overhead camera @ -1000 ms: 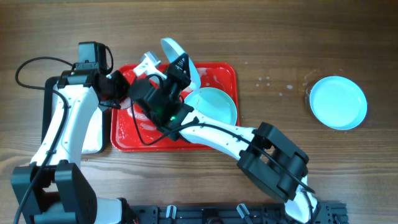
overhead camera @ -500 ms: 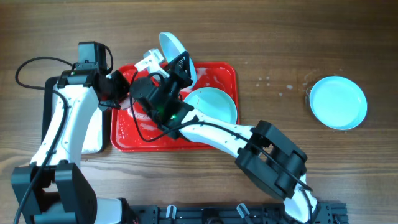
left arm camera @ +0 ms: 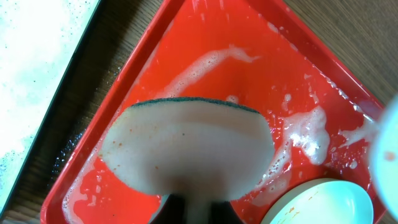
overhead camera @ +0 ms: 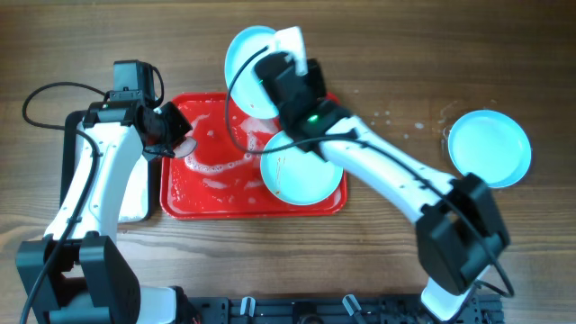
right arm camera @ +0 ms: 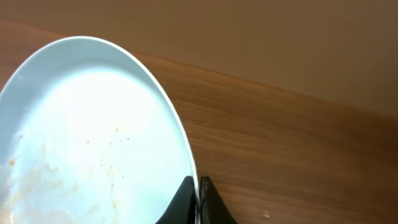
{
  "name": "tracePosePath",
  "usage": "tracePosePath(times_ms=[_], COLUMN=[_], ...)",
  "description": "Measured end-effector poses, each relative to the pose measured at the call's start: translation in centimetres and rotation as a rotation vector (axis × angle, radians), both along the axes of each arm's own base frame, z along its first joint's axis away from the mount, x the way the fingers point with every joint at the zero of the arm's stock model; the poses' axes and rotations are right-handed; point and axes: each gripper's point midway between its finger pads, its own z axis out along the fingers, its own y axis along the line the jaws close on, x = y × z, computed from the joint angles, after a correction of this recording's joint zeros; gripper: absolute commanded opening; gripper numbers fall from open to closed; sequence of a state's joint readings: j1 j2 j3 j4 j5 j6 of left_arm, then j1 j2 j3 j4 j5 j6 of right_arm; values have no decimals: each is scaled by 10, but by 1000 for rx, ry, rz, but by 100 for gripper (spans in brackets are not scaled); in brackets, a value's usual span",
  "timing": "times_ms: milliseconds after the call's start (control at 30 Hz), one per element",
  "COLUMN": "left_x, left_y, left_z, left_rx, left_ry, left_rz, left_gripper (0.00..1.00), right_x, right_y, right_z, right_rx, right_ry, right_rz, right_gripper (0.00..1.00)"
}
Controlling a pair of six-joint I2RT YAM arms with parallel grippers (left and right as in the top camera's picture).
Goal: Clean dirty plates on tray and stack at the side
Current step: 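Carry the plate right and set it on the cleaned plate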
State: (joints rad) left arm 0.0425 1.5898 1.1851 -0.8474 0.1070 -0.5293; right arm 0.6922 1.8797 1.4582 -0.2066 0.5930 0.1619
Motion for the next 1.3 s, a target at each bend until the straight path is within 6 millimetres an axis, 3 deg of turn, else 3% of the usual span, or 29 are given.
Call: tracePosePath(times_ms=[133, 200, 300, 400, 533, 667, 700, 900, 1000, 1067, 1200, 1300], left_x=[1, 1, 2, 2, 2, 3, 3, 6, 6, 6, 6, 6], left_y=[0, 0, 0, 0, 0, 0, 0, 0, 0, 0, 0, 0], left_z=[0, 0, 1, 1, 1, 1, 1, 2, 2, 2, 2, 2], left_rx=[0, 0, 0, 0, 0, 1, 0, 1, 1, 1, 1, 1], left_ry=[-3, -5, -10, -11, -11, -12, -14, -26, -26, -25, -26, -26], left_rz=[0, 0, 0, 0, 0, 0, 0, 0, 0, 0, 0, 0], left_gripper=[4, 4, 4, 4, 4, 4, 4, 4, 4, 4, 4, 4], right_x=[6, 7, 14, 21, 28, 19, 13, -31, -59, -88, -130, -159], right_y=[-5, -13, -41, -67, -109, -165, -201, -331, -385, -419, -448, -458], right_z=[27, 50, 81, 84, 66, 34, 20, -14, -32, -58, -100, -113], right_rx=[190, 271, 369, 407, 441, 446, 450, 501, 555, 589, 642, 682], right_ry=[16, 2, -33, -23, 51, 187, 239, 387, 409, 447, 477, 429], right_rz=[68, 92, 80, 45, -44, -196, -291, -658, -834, -958, -1098, -1170], right_gripper=[4, 4, 4, 4, 4, 4, 4, 4, 4, 4, 4, 4])
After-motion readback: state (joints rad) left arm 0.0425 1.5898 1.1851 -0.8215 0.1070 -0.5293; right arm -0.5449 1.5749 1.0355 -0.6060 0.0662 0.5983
